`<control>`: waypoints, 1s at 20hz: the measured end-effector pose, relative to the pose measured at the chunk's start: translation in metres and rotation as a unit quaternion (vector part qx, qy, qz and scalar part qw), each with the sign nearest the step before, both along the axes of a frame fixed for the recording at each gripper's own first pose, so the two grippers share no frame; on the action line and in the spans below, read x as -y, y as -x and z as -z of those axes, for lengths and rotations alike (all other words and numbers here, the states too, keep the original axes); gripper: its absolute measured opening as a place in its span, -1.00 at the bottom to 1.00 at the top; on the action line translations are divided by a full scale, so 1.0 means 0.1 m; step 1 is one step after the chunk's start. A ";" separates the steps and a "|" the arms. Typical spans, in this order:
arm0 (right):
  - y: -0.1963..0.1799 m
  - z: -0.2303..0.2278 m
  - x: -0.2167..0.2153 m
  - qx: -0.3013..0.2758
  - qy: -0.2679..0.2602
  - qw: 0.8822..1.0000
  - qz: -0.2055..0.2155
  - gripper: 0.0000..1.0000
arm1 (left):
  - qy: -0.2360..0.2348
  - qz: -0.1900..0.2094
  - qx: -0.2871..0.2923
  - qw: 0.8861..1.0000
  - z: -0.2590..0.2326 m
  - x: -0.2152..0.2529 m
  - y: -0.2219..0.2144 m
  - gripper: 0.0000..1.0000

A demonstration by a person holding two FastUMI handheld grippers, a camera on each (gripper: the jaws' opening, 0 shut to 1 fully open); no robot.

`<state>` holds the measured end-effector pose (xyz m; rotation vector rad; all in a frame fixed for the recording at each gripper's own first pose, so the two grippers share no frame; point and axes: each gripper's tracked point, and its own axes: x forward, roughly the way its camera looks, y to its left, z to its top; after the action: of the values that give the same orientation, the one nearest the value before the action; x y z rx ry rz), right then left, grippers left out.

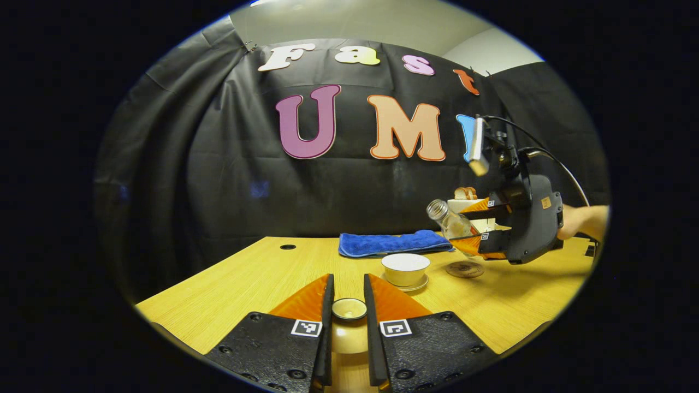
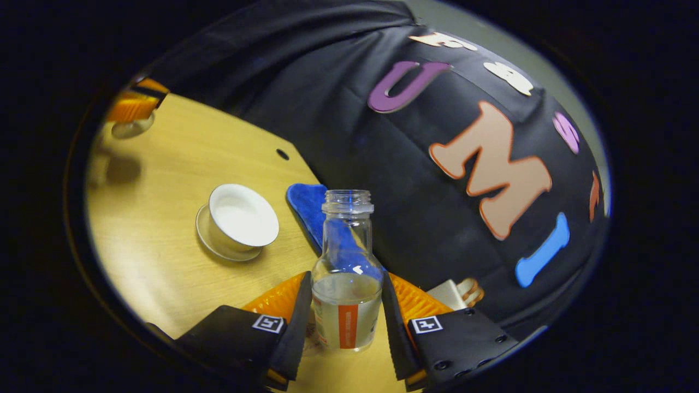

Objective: Open the teacup lid with one hand, grasp the water bottle and pour water into the teacup with the other hand; after pouring, place the water bottle on the coaster and then close the teacup lid.

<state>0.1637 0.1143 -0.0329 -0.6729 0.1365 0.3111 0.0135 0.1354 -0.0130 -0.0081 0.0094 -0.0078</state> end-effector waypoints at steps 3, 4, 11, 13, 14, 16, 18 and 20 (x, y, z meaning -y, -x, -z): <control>-0.04 0.03 -0.01 -0.010 -0.165 0.986 0.021 0.32 | 0.000 -0.002 0.000 1.000 0.00 -0.01 0.00 -0.52; -0.05 0.06 0.02 -0.016 -0.193 0.981 0.028 0.34 | 0.000 -0.003 -0.001 1.000 0.00 -0.02 0.00 -0.52; -0.01 0.06 0.04 -0.020 -0.295 0.954 0.054 0.42 | 0.000 -0.004 0.000 1.000 -0.01 -0.02 0.00 -0.52; 0.01 0.04 0.07 -0.014 -0.318 0.946 0.059 0.39 | 0.000 -0.004 0.000 1.000 -0.01 -0.01 0.00 -0.52; 0.02 0.04 0.06 -0.007 -0.326 0.943 0.059 0.41 | 0.000 -0.004 0.000 1.000 0.00 -0.02 0.00 -0.52; 0.00 0.05 0.05 0.005 -0.330 0.942 0.058 0.40 | 0.000 -0.004 0.000 1.000 -0.01 -0.02 0.00 -0.52; -0.02 0.04 0.06 0.020 -0.327 0.943 0.058 0.41 | 0.000 -0.007 -0.001 1.000 0.00 -0.03 0.01 -0.52; -0.01 0.02 0.07 0.030 -0.329 0.942 0.060 0.39 | 0.000 -0.007 -0.001 1.000 0.00 -0.02 0.00 -0.53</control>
<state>0.1643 0.1069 -0.0344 -0.0083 0.0084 0.1994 0.0134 0.1376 -0.0128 -0.0087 0.0108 0.0067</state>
